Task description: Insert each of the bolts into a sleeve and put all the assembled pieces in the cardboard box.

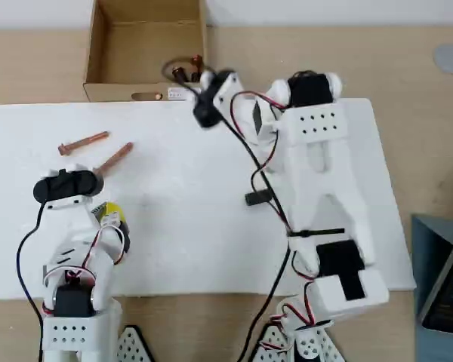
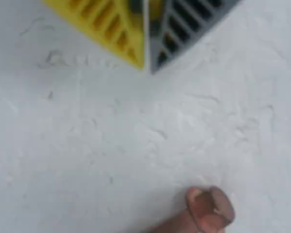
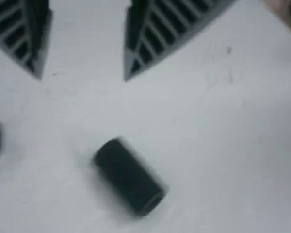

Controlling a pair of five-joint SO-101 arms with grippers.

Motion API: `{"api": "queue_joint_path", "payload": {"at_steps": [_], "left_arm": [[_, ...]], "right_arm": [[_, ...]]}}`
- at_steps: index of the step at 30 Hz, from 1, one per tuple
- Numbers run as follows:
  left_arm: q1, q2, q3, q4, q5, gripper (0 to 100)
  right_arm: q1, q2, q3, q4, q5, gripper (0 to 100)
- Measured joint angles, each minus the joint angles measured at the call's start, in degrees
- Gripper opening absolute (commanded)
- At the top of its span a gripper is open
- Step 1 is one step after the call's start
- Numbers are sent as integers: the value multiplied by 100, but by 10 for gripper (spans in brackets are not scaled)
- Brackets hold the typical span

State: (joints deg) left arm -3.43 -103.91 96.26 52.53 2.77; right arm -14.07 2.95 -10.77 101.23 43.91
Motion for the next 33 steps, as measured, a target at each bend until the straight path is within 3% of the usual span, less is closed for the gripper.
{"api": "queue_joint_path", "payload": {"at_steps": [7, 13, 33], "left_arm": [[0, 0, 0, 0, 0, 2], [0, 0, 0, 0, 0, 2], [0, 0, 0, 0, 0, 2]], "right_arm": [[35, -281, 932, 0, 1152, 201], [35, -281, 1547, -202, 1837, 203], [-536, -167, 3121, -2119, 2084, 204]]}}
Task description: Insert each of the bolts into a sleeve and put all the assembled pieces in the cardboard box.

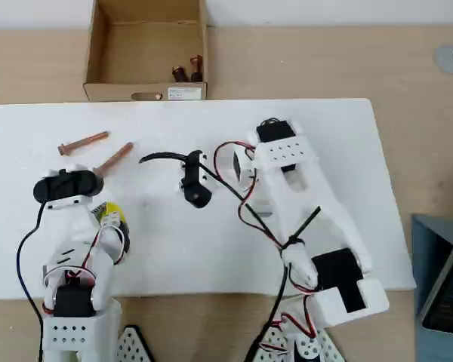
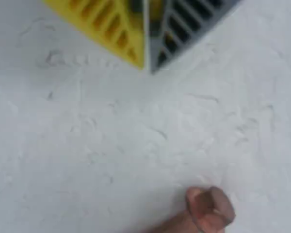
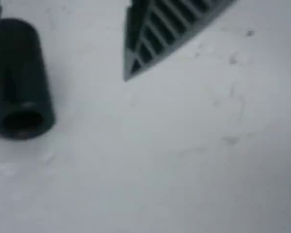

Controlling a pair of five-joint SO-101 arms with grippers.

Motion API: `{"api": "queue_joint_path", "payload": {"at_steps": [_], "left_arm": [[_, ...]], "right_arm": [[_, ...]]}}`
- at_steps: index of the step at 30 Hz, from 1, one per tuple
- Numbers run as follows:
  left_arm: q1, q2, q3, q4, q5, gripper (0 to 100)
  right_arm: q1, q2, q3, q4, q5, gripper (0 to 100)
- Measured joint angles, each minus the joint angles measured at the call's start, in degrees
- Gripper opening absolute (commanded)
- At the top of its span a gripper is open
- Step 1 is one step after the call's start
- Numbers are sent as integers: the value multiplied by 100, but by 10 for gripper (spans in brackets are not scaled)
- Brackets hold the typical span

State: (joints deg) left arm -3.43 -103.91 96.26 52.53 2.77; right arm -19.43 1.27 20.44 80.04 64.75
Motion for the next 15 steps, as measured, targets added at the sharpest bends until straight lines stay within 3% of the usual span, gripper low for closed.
{"api": "queue_joint_path", "payload": {"at_steps": [8, 15], "left_arm": [[0, 0, 0, 0, 0, 2], [0, 0, 0, 0, 0, 2]], "right_arm": [[0, 580, 9, -369, 0, 196], [18, 949, -97, -545, 0, 36]]}}
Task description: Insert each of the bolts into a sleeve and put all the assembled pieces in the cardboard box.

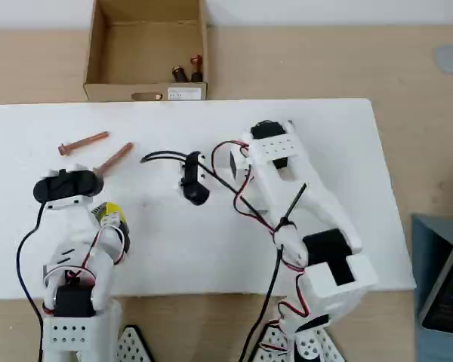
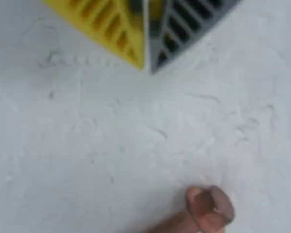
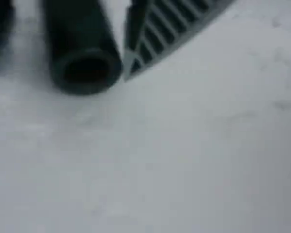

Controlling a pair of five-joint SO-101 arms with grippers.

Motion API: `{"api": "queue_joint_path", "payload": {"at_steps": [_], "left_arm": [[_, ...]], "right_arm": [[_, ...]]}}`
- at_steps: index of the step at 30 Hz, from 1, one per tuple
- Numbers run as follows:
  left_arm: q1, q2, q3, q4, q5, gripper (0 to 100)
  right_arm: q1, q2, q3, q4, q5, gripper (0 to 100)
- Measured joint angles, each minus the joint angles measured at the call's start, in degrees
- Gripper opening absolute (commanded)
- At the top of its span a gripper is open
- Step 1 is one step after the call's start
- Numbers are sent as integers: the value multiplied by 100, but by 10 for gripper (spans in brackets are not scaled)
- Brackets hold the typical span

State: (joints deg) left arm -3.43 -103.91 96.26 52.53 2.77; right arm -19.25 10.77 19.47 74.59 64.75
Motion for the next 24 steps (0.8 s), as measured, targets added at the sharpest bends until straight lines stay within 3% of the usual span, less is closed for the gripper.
{"api": "queue_joint_path", "payload": {"at_steps": [14, 24], "left_arm": [[0, 0, 0, 0, 0, 2], [0, 0, 0, 0, 0, 2]], "right_arm": [[0, 158, -105, -105, 0, 10], [-18, 202, -1169, 1037, -615, 10]]}}
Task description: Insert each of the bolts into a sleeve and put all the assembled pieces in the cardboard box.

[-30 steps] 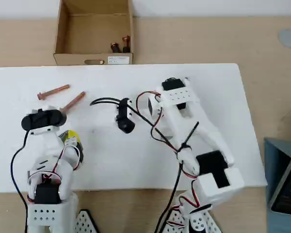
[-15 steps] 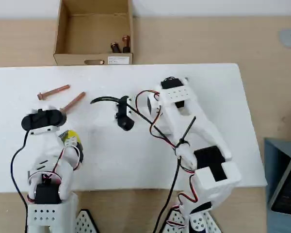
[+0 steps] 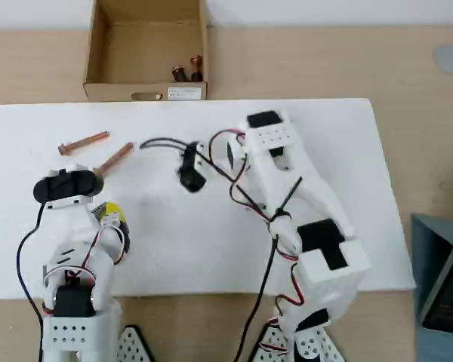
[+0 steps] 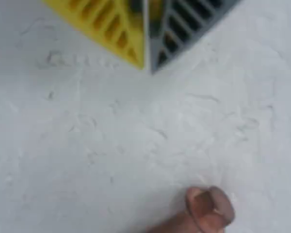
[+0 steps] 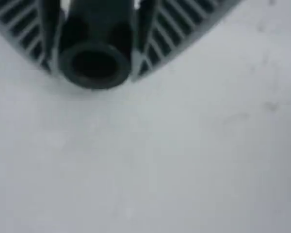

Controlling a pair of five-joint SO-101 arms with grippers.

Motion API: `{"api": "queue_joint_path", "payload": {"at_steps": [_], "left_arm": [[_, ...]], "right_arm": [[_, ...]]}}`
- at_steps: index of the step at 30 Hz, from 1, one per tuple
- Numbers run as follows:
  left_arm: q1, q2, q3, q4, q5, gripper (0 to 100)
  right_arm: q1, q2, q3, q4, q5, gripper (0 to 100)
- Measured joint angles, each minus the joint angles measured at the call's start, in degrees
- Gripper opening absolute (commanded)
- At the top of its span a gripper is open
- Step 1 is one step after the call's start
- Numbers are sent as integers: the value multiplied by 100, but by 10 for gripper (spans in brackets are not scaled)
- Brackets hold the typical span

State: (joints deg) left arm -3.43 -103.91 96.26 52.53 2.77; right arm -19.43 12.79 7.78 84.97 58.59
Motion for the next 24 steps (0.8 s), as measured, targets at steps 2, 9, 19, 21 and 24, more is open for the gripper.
{"api": "queue_joint_path", "payload": {"at_steps": [2, 9, 19, 21, 24], "left_arm": [[0, 0, 0, 0, 0, 2], [0, 0, 0, 0, 0, 2], [0, 0, 0, 0, 0, 2], [0, 0, 0, 0, 0, 2], [0, 0, 0, 0, 0, 5]], "right_arm": [[0, -167, -229, 290, -202, 10], [0, -800, -624, 835, -1213, 10], [0, -2497, -668, 1538, -2998, 10], [0, -2919, -668, 1591, -3305, 10], [0, -3525, -633, 1609, -3868, 10]]}}
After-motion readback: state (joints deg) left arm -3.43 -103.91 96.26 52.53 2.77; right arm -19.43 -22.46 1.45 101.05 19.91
